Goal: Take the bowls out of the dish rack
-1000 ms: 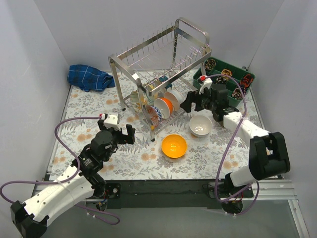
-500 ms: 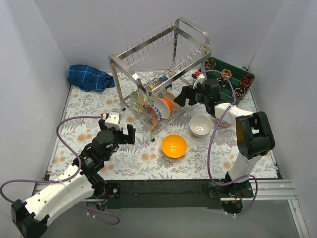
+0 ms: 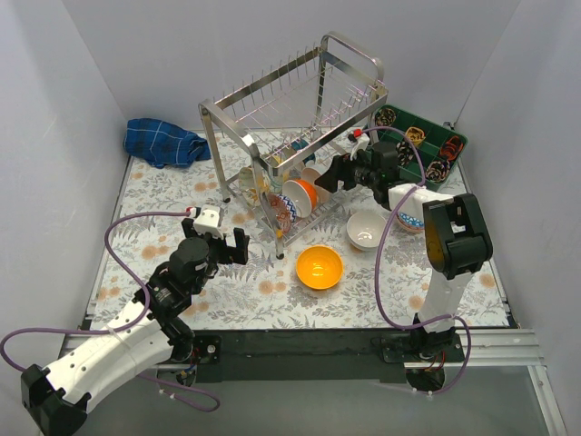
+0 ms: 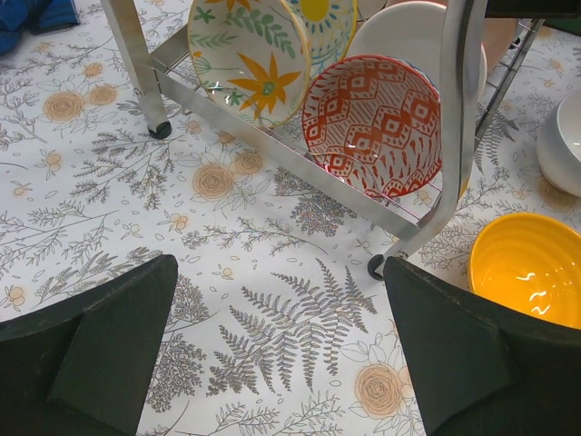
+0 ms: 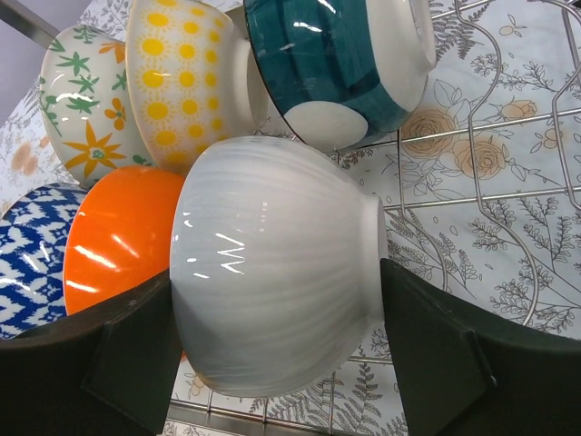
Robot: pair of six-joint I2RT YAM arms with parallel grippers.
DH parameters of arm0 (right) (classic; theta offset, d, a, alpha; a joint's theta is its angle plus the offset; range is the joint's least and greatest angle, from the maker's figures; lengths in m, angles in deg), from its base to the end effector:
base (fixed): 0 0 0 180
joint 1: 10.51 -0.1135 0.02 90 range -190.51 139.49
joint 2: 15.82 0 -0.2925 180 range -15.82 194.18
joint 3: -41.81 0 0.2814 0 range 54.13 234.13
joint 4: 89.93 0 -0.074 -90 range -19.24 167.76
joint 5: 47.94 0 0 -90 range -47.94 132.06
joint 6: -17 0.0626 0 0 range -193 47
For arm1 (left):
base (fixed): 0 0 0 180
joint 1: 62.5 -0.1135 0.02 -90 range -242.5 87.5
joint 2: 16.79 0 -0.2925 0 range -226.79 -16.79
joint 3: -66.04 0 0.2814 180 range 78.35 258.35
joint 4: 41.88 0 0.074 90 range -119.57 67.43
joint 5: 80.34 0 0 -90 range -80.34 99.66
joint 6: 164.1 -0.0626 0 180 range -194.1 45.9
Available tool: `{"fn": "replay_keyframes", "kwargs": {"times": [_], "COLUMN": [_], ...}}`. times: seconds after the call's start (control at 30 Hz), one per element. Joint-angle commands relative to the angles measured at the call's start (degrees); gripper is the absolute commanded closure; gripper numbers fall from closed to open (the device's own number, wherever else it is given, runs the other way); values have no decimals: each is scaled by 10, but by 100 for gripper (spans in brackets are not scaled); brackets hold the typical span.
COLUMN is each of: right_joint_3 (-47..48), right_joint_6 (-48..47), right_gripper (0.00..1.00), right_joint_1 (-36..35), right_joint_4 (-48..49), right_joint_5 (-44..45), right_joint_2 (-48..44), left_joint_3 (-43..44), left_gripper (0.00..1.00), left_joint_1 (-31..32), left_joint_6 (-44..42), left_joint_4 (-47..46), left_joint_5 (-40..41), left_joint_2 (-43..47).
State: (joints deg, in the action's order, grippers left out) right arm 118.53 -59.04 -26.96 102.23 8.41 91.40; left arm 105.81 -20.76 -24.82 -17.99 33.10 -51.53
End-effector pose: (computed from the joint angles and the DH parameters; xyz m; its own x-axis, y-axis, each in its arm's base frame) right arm 0.4397 0.1660 0.2104 -0.4714 0.0702 -0.8791 -0.6455 0.6517 0.3982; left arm 0.1541 -0.1041 0.2624 -0.4074 -0.5684 -0.7148 0.0324 0.7732 -0.6333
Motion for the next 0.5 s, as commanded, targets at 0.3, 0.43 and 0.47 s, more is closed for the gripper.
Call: {"fn": "replay_keyframes", "kwargs": {"times": [0.3,0.43,0.47], "right_joint_3": [6,1,-1], "right_joint_6": [-20,-52,-57], "right_gripper": [69,78,80], "right_joint_1": [-1,-7,-10], "right_joint_4": [12,-8,-11], "right_joint_5": [-4,45,53], "right_joint_2": [-42,-67,-75], "left_joint_3": [9,9,9], "left_gripper": [2,2,2], "left_joint_1": [-3,-3,-3], "left_joint_6": [-8,-7,-7], "left_joint_4": [-5,-6,-6], "left_joint_5": [-8,-9,-10], "left_joint_2": [9,13,15]}}
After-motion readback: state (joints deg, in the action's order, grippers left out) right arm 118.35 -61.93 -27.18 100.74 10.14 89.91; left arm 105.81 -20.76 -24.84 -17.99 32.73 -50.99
